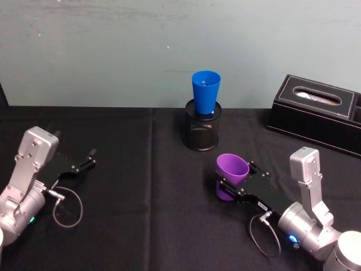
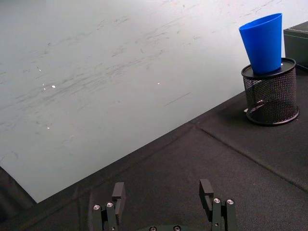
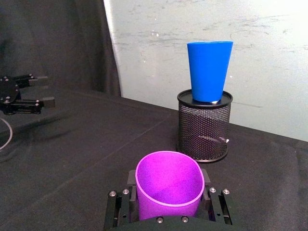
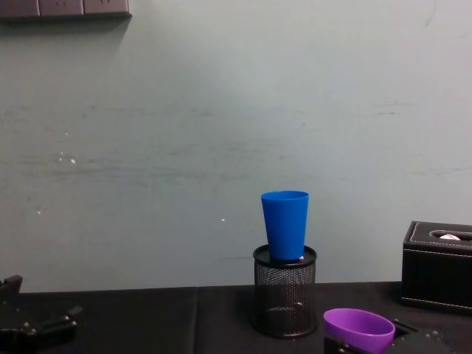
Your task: Pick up one cup with a gripper and tap it against the other cup.
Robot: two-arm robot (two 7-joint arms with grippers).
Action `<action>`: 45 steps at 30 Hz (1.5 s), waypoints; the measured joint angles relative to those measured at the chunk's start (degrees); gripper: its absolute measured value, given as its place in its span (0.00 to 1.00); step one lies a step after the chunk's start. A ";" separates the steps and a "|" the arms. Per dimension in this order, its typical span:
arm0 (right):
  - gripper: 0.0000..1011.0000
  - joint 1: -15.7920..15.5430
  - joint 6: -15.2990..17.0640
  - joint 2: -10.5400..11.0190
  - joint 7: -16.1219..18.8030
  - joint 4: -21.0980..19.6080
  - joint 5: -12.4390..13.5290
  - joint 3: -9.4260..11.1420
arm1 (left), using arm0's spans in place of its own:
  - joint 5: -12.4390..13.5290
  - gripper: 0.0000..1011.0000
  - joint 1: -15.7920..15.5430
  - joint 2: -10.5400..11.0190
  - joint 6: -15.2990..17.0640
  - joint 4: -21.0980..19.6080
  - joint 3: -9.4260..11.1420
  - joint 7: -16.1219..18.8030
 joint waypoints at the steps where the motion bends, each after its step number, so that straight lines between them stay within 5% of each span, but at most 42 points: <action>1: 0.73 0.03 0.04 0.03 -0.01 -0.04 -0.14 -0.08 | 0.00 1.00 0.00 0.00 0.00 0.00 0.00 0.00; 23: 0.73 0.05 0.27 0.10 -0.21 -0.25 -0.46 -0.16 | 0.00 1.00 0.00 0.00 0.00 0.00 0.00 0.00; 33: 0.99 0.05 0.26 0.09 -0.21 -0.25 -0.41 -0.15 | 0.00 1.00 0.00 0.00 0.00 0.00 0.00 0.00; 45: 0.99 0.05 0.24 0.09 -0.19 -0.24 -0.36 -0.15 | 0.00 1.00 0.00 0.00 0.00 0.00 0.00 0.00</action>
